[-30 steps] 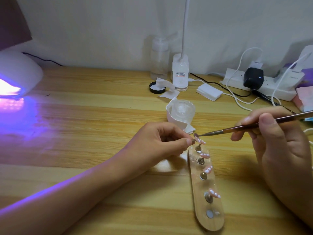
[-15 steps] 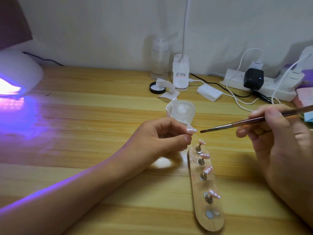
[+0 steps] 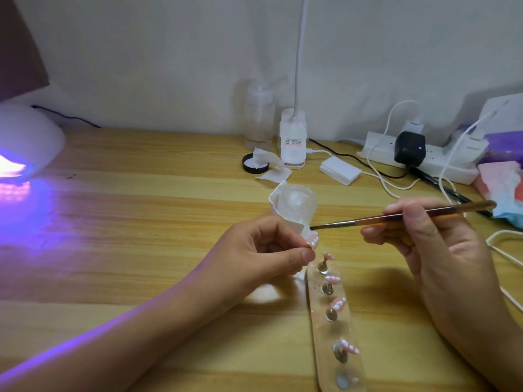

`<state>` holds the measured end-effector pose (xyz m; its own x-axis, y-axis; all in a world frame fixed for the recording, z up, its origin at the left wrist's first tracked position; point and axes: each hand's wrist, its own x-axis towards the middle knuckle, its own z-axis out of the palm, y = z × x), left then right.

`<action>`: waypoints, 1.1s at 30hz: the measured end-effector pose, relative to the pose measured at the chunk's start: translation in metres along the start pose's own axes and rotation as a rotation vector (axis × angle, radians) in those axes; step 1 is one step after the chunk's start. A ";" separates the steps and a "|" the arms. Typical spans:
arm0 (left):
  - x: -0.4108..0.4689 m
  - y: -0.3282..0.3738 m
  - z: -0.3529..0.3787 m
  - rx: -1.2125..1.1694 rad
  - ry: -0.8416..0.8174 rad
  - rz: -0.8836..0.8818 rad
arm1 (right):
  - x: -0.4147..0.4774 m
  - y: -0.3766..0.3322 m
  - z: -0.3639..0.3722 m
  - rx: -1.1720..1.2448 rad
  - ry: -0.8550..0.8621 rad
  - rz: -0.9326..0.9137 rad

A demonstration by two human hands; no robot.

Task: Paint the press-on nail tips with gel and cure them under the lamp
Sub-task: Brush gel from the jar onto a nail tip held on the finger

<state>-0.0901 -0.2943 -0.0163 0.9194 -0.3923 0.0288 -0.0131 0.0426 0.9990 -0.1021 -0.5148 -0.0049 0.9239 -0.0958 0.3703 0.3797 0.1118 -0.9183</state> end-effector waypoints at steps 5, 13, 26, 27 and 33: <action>-0.001 -0.001 -0.001 -0.009 0.000 0.027 | 0.002 0.000 -0.001 0.038 0.024 0.001; 0.001 -0.003 -0.002 0.002 0.012 0.031 | 0.001 0.000 -0.006 0.073 0.002 0.020; 0.002 -0.001 -0.001 -0.004 0.061 -0.019 | 0.004 -0.001 -0.008 0.133 -0.068 0.145; 0.002 -0.001 -0.001 0.000 0.063 -0.020 | 0.006 0.000 -0.009 0.180 -0.082 0.172; 0.002 0.000 0.000 0.000 0.065 -0.030 | 0.010 -0.001 -0.013 0.283 -0.049 0.205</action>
<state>-0.0886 -0.2948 -0.0157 0.9428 -0.3332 -0.0029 0.0143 0.0317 0.9994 -0.0939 -0.5292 -0.0023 0.9808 0.0036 0.1947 0.1776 0.3941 -0.9018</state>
